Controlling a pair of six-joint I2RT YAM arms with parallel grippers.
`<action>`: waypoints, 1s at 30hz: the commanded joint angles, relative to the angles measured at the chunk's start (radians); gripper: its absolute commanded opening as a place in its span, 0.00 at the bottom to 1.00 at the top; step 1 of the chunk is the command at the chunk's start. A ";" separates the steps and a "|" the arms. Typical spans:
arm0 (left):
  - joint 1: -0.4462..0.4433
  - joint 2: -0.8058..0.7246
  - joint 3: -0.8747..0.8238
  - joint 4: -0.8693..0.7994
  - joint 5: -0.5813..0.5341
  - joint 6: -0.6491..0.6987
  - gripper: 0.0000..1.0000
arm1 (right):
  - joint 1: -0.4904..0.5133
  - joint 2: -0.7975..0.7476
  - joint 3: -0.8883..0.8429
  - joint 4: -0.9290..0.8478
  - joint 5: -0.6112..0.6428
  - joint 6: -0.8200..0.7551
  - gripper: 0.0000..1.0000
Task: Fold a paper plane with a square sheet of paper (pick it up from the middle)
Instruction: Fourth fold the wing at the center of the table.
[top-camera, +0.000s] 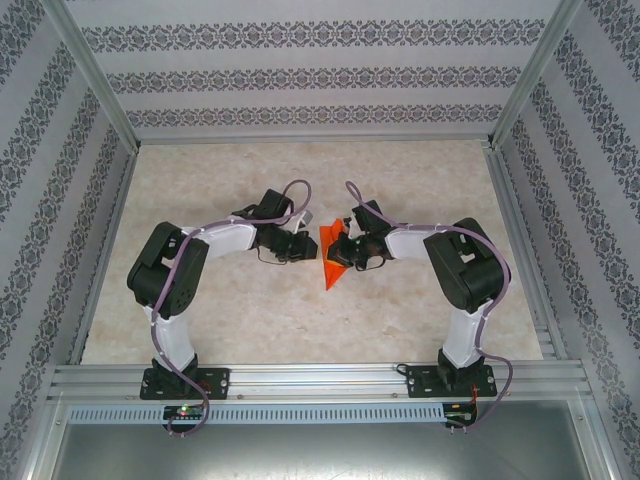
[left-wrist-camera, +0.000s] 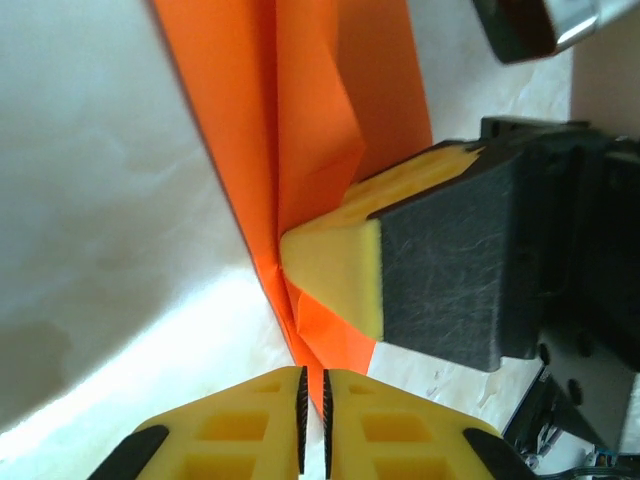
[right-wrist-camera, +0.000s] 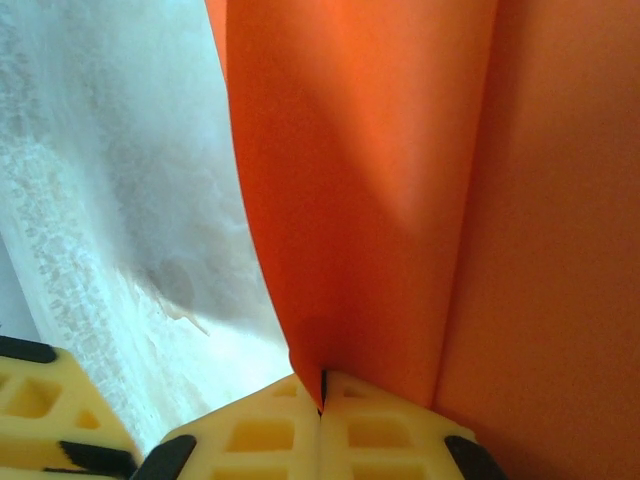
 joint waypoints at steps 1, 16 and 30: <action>-0.032 -0.033 -0.021 0.061 -0.006 -0.031 0.20 | 0.013 0.029 0.017 -0.010 0.006 -0.002 0.07; -0.110 -0.014 -0.079 0.146 -0.040 -0.075 0.27 | 0.011 0.034 0.005 -0.001 -0.003 0.010 0.18; -0.128 0.024 -0.087 0.177 -0.061 -0.067 0.30 | 0.011 0.033 0.005 -0.003 -0.009 0.022 0.18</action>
